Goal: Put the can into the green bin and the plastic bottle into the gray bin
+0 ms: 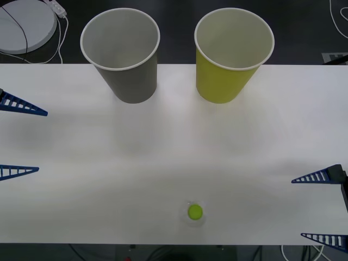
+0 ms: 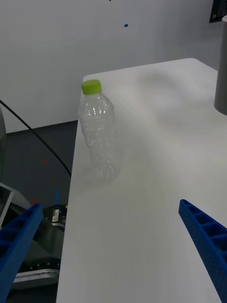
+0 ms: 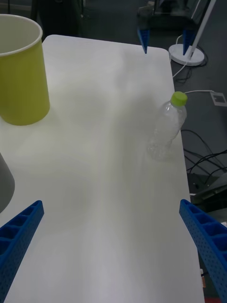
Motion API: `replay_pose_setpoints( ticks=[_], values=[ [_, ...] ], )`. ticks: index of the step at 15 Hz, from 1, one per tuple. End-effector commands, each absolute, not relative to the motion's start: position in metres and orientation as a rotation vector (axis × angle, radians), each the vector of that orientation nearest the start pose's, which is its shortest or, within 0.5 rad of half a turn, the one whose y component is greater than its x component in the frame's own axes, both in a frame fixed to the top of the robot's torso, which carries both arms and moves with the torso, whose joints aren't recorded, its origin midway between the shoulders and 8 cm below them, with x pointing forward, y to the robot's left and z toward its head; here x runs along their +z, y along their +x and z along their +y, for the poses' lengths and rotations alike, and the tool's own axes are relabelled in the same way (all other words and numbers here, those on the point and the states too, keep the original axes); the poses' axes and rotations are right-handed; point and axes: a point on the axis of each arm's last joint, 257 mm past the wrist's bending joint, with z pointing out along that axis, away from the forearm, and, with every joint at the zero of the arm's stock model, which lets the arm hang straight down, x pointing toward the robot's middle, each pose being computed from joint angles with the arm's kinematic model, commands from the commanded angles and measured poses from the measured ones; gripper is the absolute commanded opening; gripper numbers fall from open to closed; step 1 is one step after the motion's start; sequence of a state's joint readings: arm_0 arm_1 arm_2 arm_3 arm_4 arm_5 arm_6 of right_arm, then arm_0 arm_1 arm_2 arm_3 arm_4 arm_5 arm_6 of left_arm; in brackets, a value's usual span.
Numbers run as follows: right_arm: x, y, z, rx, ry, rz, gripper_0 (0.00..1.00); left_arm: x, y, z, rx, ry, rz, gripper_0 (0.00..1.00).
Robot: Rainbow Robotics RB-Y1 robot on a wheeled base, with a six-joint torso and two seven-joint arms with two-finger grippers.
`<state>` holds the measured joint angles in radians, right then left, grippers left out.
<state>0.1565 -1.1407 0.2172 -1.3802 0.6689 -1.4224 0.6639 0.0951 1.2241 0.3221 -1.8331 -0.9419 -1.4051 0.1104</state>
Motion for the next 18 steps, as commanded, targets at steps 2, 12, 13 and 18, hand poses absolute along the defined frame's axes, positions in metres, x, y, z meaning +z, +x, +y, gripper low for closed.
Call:
replay_pose_setpoints(
  ticks=[2,12,13,18],
  values=[
    [-0.249,0.257,-0.281,0.778,-1.432,1.314,1.0,-0.075,0.324,0.275,-0.54,1.591,1.482,1.0],
    [-0.263,0.261,-0.248,0.777,-1.393,1.286,1.0,-0.075,0.324,0.275,-0.54,1.591,1.482,1.0],
    [-0.263,0.261,-0.243,0.78,-1.394,1.279,1.0,-0.075,0.324,0.275,-0.54,1.591,1.482,1.0],
    [-0.27,0.264,-0.208,0.828,-1.401,1.241,1.0,-0.075,0.324,0.275,-0.54,1.591,1.482,1.0]
  ],
)
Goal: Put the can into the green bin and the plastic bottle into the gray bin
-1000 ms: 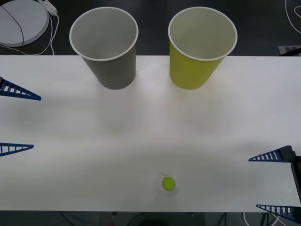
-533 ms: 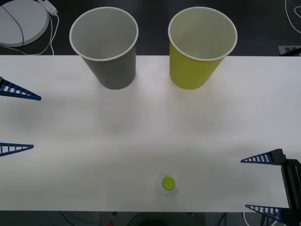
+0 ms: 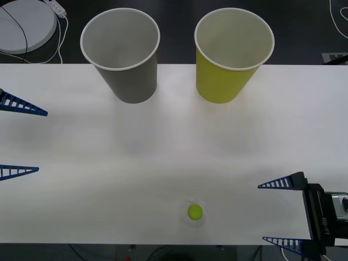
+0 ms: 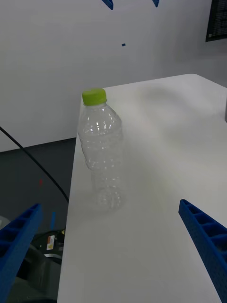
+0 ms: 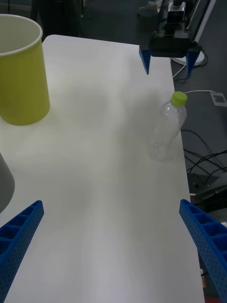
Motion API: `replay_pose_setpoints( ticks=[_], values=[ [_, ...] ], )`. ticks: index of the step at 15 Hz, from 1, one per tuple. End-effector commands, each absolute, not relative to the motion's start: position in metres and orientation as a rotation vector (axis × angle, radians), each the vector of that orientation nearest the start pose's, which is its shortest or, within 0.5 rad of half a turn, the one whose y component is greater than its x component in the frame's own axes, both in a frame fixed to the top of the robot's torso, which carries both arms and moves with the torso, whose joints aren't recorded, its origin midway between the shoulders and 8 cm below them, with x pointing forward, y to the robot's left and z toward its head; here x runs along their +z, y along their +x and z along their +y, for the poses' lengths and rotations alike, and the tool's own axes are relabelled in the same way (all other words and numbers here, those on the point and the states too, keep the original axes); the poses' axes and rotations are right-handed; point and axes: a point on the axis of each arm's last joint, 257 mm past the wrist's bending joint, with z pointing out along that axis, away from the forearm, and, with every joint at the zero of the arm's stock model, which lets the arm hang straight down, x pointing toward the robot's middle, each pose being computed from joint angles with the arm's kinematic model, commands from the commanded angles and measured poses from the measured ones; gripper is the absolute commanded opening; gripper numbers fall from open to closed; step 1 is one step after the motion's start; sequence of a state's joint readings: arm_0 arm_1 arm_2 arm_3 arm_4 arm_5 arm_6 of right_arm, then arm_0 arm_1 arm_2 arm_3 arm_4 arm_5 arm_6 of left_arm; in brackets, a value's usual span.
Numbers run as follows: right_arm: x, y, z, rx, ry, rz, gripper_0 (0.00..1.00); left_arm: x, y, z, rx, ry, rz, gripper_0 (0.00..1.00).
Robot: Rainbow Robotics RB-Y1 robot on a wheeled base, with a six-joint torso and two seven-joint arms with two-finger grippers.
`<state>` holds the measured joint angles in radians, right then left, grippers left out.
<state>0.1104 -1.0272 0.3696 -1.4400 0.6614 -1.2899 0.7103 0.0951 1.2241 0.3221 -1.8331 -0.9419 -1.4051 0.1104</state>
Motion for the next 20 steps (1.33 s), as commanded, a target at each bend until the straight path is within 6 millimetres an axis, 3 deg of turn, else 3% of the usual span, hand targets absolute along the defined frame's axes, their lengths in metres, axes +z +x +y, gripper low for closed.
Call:
replay_pose_setpoints(
  ticks=[1,20],
  values=[
    [-0.272,0.265,-0.204,0.831,-1.399,1.241,1.0,-0.075,0.324,0.275,-0.54,1.591,1.482,1.0],
    [-0.288,0.276,-0.124,0.882,-1.409,1.17,1.0,-0.075,0.324,0.275,-0.54,1.591,1.482,1.0]
  ],
)
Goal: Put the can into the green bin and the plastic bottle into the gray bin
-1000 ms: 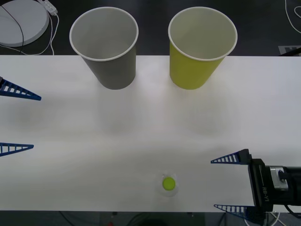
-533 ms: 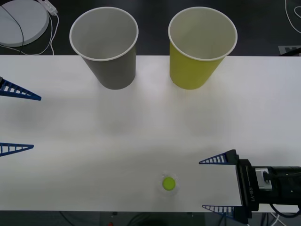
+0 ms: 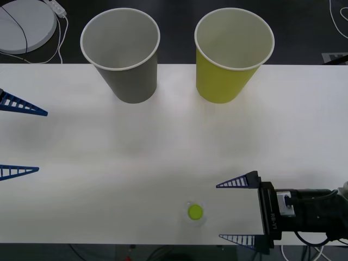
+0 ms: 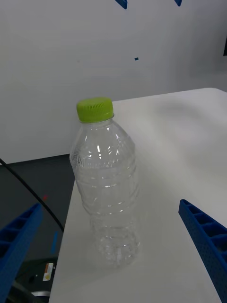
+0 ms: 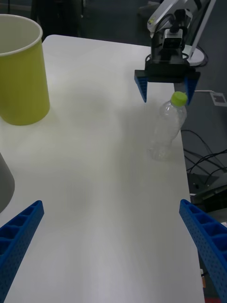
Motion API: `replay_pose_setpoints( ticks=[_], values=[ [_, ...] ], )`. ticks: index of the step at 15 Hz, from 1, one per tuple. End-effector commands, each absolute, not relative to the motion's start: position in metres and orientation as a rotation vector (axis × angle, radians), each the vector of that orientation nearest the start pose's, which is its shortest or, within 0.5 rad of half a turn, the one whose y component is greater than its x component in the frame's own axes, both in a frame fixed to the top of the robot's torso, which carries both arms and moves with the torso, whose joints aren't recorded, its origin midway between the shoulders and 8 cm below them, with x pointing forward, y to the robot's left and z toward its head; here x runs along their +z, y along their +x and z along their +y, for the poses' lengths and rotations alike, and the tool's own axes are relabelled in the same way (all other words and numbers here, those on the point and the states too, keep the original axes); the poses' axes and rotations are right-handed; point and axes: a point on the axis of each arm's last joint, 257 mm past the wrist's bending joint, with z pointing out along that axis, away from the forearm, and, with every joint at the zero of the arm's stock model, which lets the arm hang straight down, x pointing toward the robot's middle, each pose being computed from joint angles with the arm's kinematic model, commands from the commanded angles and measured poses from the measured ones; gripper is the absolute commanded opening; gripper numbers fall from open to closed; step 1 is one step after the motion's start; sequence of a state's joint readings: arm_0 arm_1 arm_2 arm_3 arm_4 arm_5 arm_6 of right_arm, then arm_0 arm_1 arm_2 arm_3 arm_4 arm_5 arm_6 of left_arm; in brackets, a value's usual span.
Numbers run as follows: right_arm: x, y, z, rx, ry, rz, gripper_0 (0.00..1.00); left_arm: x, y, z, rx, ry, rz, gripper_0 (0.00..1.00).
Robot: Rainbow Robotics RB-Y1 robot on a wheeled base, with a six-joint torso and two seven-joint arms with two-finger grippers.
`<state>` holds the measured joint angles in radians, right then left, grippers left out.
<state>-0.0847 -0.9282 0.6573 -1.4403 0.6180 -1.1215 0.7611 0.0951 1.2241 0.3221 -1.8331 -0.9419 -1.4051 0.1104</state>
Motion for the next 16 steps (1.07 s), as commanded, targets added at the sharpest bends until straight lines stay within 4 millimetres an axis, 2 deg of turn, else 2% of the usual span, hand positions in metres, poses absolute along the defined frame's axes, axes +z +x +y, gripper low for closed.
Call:
replay_pose_setpoints(
  ticks=[1,12,16],
  values=[
    [-0.29,0.278,-0.119,0.881,-1.409,1.171,1.0,-0.075,0.324,0.275,-0.54,1.591,1.482,1.0],
    [-0.296,0.279,-0.07,0.9,-1.424,1.126,1.0,-0.075,0.324,0.275,-0.54,1.591,1.482,1.0],
    [-0.294,0.278,-0.058,0.908,-1.432,1.099,1.0,-0.075,0.324,0.275,-0.54,1.591,1.482,1.0]
  ],
)
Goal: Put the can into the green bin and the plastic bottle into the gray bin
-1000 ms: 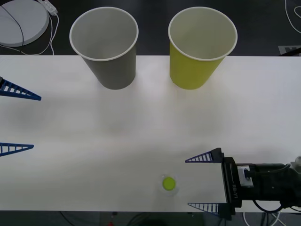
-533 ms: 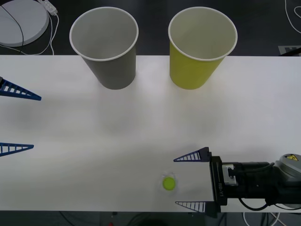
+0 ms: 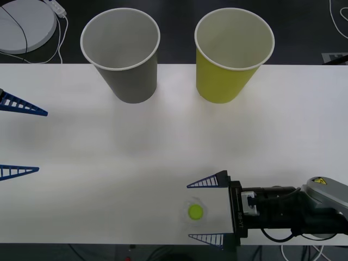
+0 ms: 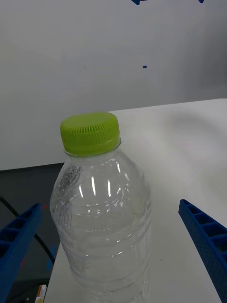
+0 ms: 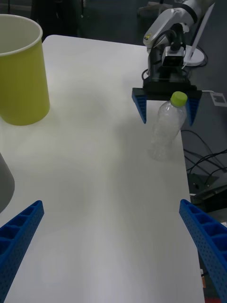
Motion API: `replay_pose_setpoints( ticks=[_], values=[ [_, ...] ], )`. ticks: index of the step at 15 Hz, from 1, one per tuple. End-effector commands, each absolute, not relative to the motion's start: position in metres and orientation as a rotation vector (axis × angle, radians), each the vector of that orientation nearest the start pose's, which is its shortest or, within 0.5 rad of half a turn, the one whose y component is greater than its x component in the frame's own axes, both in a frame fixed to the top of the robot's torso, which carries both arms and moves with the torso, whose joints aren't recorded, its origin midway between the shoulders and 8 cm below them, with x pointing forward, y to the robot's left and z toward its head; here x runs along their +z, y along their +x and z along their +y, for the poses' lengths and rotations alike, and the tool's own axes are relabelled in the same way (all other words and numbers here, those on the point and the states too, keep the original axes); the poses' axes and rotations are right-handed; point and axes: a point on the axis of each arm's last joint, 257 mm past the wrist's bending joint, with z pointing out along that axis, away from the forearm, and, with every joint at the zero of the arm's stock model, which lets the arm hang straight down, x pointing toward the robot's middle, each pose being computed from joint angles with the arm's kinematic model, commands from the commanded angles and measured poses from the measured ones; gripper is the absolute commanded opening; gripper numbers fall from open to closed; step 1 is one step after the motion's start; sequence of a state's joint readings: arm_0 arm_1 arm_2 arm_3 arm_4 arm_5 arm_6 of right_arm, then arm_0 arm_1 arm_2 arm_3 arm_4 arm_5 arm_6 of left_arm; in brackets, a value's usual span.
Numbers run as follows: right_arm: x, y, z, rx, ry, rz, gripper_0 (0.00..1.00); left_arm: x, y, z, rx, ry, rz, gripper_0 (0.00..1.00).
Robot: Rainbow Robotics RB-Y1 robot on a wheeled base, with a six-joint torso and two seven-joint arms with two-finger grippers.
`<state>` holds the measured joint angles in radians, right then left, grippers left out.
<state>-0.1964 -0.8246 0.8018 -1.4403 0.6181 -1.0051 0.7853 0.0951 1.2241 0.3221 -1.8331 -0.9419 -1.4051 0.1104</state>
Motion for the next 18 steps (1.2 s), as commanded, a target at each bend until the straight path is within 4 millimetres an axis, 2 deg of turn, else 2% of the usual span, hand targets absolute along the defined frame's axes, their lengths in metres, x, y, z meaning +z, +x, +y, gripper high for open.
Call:
replay_pose_setpoints(
  ticks=[1,11,12,13,18],
  values=[
    [-0.294,0.278,-0.056,0.908,-1.434,1.098,1.0,-0.075,0.324,0.275,-0.54,1.591,1.482,1.0],
    [-0.296,0.272,-0.045,0.914,-1.446,1.069,1.0,-0.075,0.324,0.275,-0.54,1.591,1.482,1.0],
    [-0.296,0.272,-0.045,0.911,-1.446,1.067,0.26,-0.075,0.324,0.275,-0.54,1.591,1.482,1.0],
    [-0.296,0.273,-0.046,0.913,-1.445,1.071,0.0,-0.075,0.324,0.275,-0.54,1.591,1.482,1.0],
    [-0.296,0.273,-0.046,0.916,-1.443,1.075,0.0,-0.075,0.324,0.275,-0.54,1.591,1.482,1.0]
  ],
)
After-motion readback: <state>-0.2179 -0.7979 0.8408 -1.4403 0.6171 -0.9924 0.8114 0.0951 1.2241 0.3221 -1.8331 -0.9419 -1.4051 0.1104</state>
